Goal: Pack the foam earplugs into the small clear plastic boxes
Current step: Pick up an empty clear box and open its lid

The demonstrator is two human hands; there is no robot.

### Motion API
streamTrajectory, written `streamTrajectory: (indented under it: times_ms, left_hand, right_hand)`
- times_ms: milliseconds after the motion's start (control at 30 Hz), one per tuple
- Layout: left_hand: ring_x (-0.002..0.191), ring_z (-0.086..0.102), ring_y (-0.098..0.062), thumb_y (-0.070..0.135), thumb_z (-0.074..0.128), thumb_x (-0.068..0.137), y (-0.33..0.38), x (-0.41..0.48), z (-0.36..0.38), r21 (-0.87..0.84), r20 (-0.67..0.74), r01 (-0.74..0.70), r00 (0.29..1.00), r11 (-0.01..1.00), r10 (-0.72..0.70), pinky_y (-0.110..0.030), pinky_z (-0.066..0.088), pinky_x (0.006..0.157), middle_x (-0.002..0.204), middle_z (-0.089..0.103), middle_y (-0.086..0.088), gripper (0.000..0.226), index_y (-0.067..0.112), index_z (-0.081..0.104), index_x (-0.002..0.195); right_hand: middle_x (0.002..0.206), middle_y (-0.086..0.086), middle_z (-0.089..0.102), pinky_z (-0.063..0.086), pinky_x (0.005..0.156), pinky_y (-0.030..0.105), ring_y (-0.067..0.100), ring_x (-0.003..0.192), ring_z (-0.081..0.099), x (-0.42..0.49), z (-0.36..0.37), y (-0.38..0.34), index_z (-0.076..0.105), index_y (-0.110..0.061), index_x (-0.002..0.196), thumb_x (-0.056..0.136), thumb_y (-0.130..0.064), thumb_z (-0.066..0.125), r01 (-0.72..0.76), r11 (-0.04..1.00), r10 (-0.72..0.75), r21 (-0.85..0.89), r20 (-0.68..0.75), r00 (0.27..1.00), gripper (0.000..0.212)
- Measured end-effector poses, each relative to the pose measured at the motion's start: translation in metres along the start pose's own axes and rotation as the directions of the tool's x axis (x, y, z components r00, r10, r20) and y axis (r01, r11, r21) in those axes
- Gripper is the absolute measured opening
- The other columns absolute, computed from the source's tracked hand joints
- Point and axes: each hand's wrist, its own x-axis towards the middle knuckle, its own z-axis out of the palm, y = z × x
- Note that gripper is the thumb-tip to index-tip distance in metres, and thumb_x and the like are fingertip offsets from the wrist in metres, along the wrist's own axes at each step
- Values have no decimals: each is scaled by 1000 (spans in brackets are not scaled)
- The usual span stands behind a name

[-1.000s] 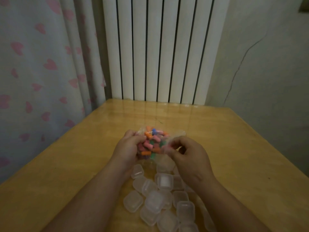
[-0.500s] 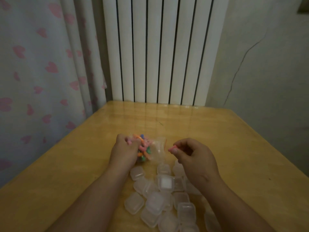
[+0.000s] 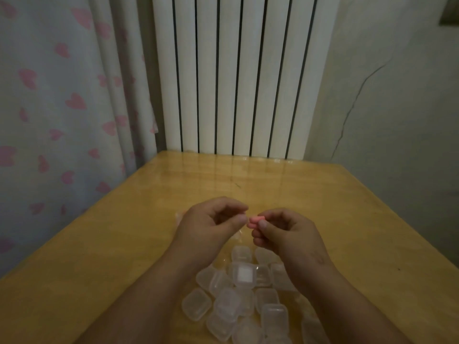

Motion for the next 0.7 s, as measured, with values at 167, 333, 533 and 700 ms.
streamTrajectory:
  times_ms: [167, 333, 533, 700]
  left_hand:
    - [78, 70, -10, 17, 80, 78, 0, -2, 5, -5, 55, 0, 999, 1000, 0, -33, 57, 77, 78, 74, 6, 9, 25, 76, 80]
    - [65, 66, -13, 19, 82, 77, 0, -3, 8, 29, 8, 30, 1000, 999, -30, -30, 53, 63, 68, 70, 1, 12, 20, 70, 74]
    - [70, 70, -22, 8, 71, 86, 2, -1, 7, -103, 61, 101, 994, 990, -95, -42, 60, 71, 69, 70, -6, 26, 30, 65, 99]
    - [73, 71, -25, 17, 76, 85, 0, -2, 9, -93, 52, 107, 993, 990, -102, -45, 60, 72, 69, 71, -5, 11, 23, 66, 84]
  right_hand:
    - [69, 7, 71, 55, 60, 24, 14, 63, 66, 0, 0, 2, 72, -4, 83, 86, 5, 65, 70, 989, -68, -133, 18, 998, 12]
    - [74, 0, 74, 57, 67, 22, 9, 69, 67, -1, 3, 0, 73, -14, 88, 81, 8, 67, 87, 981, -81, -171, 43, 996, 24]
    - [80, 6, 72, 53, 61, 26, 10, 71, 66, -2, 4, -1, 64, -8, 94, 76, -2, 76, 43, 994, -45, -100, -25, 999, 23]
    - [76, 7, 73, 58, 64, 27, 14, 71, 69, -3, 7, -1, 70, -7, 84, 77, -13, 79, 48, 992, -55, -117, -53, 997, 13]
